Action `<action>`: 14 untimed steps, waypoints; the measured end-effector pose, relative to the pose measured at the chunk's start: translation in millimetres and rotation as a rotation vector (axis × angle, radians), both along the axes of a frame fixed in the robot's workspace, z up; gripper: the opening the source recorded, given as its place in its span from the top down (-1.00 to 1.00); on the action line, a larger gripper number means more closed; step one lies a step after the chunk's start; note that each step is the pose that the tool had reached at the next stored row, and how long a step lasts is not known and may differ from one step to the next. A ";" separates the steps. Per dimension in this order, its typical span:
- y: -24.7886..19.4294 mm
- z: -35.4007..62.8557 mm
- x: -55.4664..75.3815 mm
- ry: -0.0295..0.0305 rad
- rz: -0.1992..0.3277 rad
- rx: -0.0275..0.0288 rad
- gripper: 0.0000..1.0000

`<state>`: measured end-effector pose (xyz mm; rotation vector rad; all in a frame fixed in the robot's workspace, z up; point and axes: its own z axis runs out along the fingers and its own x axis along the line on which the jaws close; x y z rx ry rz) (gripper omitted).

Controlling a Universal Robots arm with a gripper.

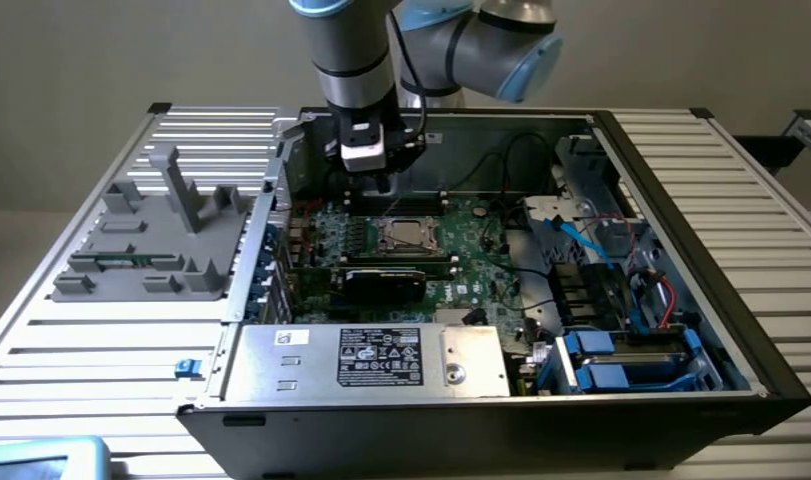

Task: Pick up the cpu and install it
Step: 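Install the first cpu locking lever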

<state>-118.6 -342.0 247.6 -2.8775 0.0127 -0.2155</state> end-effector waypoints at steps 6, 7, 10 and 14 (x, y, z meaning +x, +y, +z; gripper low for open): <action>-0.1 -0.3 -0.9 -0.0002 0.000 0.0015 0.77; -0.1 -1.0 -1.4 -0.0003 -0.006 0.0020 0.77; -0.1 -3.2 -1.7 -0.0001 -0.042 0.0032 0.77; -0.1 -5.2 -1.9 0.0001 -0.081 0.0117 0.77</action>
